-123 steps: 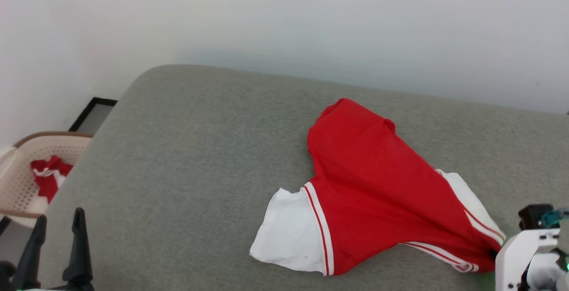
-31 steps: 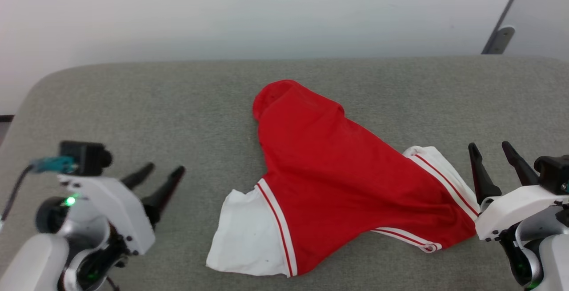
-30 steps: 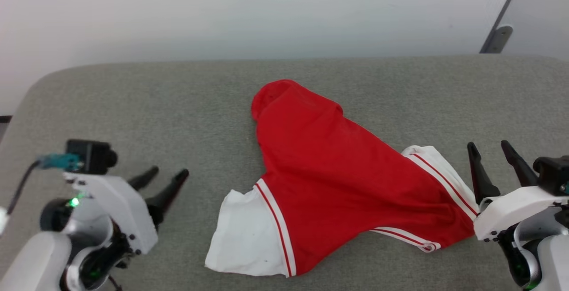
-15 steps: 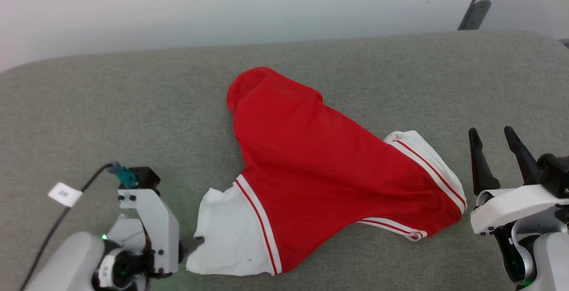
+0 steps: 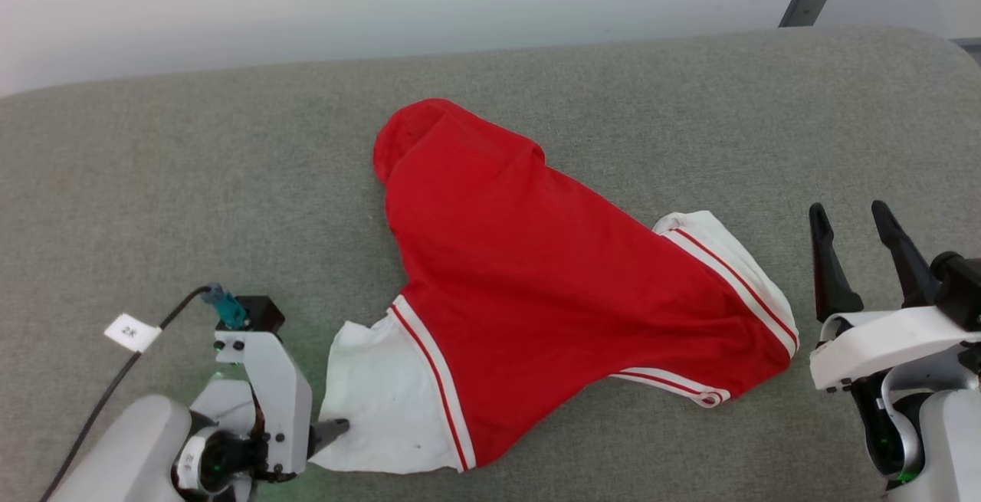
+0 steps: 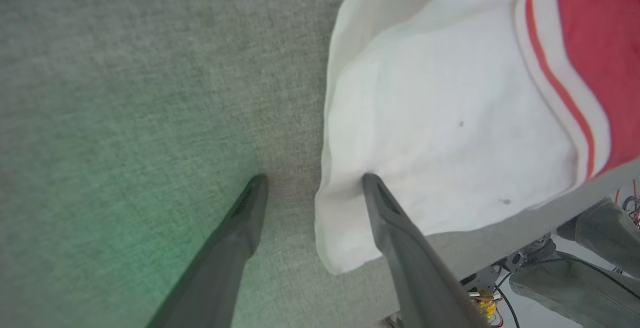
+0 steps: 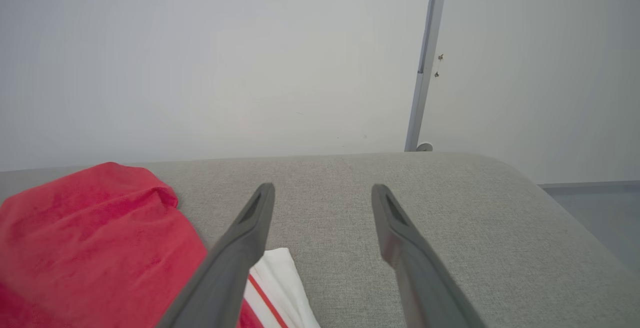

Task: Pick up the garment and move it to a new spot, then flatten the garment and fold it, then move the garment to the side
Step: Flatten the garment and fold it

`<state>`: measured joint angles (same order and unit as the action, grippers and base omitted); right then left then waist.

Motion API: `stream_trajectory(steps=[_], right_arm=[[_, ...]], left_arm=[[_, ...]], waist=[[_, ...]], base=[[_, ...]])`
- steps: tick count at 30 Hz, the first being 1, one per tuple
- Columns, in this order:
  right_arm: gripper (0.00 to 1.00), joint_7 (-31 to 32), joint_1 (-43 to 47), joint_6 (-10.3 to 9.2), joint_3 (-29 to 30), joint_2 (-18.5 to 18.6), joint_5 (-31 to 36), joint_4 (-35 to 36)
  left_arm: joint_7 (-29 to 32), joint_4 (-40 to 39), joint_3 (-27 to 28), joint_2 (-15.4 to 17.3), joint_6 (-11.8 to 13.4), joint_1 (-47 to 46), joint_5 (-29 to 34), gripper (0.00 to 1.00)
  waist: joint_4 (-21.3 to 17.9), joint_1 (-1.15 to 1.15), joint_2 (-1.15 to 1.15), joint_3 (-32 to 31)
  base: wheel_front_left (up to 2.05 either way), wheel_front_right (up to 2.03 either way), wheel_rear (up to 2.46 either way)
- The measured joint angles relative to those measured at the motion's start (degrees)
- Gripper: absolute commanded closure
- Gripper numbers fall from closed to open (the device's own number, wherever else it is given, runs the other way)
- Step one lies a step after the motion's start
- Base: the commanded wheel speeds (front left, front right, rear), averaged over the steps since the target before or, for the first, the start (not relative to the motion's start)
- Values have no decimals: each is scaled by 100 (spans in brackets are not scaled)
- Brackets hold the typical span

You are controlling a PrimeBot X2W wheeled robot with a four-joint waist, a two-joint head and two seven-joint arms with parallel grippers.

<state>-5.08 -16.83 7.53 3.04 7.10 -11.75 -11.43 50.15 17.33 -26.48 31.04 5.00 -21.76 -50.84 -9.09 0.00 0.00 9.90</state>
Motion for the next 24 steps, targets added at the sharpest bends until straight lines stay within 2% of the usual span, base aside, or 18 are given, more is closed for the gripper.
stream_trajectory(steps=[5, 6, 7, 13, 24], right_arm=[[0, 11, -17, 0, 11, -3, 1, 65], [0, 13, -18, 0, 18, -2, 4, 76], [0, 34, -18, 0, 22, 1, 18, 87], [0, 545, -88, 0, 3, 38, -66, -44], [0, 2329, -510, 0, -269, 275, -526, -995]], left_arm=[[-21, 278, -26, -75, -99, -108, -26, 0], [21, 323, -37, -89, -108, -133, -44, 56], [29, 366, -34, -97, -127, -150, -52, 100], [-34, 560, 12, -96, -114, -241, -97, 100], [-334, 772, -33, -131, -299, -534, 51, 100]], waist=[[0, 0, 0, 69], [7, 0, 0, 77], [15, 0, 0, 83], [68, 0, 0, 114], [243, 0, 0, 181]], base=[[0, 0, 0], [0, 0, 0], [0, 0, 0], [0, 0, 0], [0, 0, 0]])
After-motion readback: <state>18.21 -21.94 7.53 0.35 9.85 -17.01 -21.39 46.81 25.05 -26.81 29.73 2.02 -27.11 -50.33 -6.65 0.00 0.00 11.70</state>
